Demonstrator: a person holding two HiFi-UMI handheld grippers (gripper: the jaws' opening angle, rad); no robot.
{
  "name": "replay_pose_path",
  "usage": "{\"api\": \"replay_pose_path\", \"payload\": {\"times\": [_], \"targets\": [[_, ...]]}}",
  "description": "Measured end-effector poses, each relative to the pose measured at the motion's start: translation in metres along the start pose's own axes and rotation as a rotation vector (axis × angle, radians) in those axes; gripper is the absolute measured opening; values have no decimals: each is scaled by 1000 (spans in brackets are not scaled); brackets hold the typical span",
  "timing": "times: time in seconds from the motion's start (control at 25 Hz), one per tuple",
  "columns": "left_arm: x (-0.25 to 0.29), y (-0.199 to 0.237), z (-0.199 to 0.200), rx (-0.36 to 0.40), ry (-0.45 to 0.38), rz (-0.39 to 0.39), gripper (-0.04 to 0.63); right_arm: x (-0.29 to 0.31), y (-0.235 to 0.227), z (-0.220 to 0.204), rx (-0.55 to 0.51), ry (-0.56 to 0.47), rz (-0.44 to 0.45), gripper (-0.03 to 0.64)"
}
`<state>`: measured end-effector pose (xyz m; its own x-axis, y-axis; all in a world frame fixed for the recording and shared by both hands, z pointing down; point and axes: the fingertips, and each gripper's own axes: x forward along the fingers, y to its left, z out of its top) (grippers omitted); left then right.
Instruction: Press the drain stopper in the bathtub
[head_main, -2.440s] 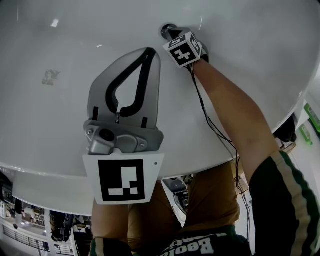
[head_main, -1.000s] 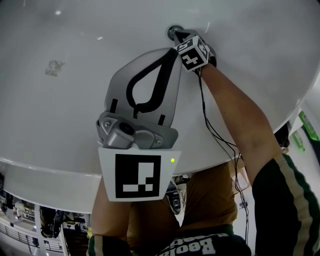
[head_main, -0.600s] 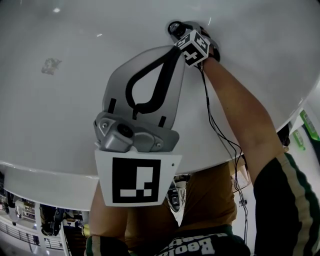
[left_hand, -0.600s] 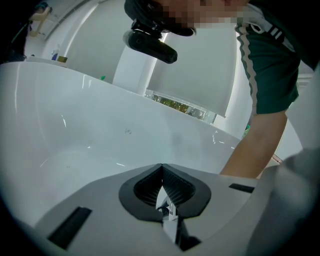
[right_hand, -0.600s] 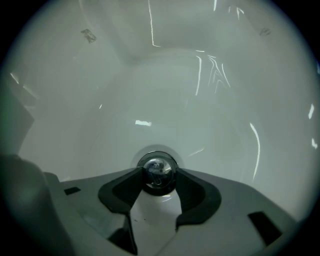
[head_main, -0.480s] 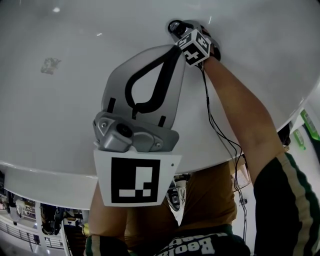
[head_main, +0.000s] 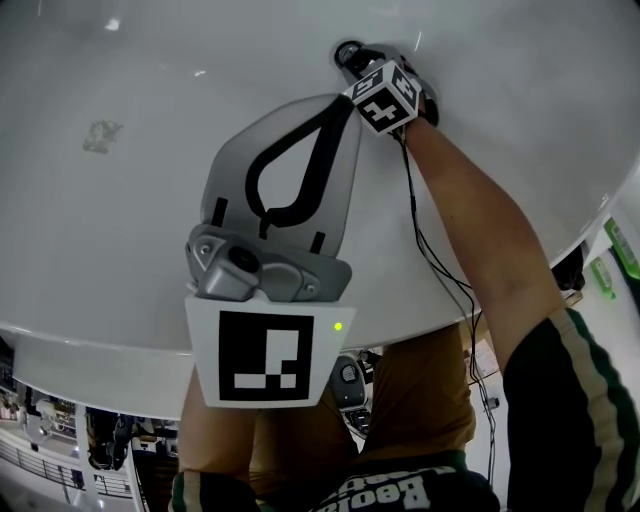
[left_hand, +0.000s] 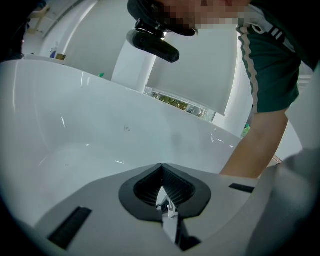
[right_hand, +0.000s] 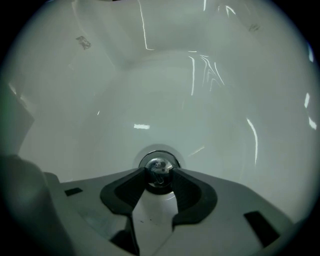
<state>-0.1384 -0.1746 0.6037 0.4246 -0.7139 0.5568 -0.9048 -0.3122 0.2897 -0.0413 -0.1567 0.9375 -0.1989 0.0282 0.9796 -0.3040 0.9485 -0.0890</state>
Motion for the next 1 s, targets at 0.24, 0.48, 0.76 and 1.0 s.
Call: {"api": "replay_pose_path", "payload": {"times": [0.24,0.48,0.76,1.0], "targets": [[1,0,-2,8,-2,-9,9,-3,-1,2,-3,16,0,183],[1,-8,3,-8,-33,-59,9,-36,2,6,58,-57,1,153],[-6,-3,-2,-15,50,-28,9,-81,8,15,124,-140,27,150],[-8,-15,28,26,44,-42,9,-126,-3,33,174,-203,4,150]]}}
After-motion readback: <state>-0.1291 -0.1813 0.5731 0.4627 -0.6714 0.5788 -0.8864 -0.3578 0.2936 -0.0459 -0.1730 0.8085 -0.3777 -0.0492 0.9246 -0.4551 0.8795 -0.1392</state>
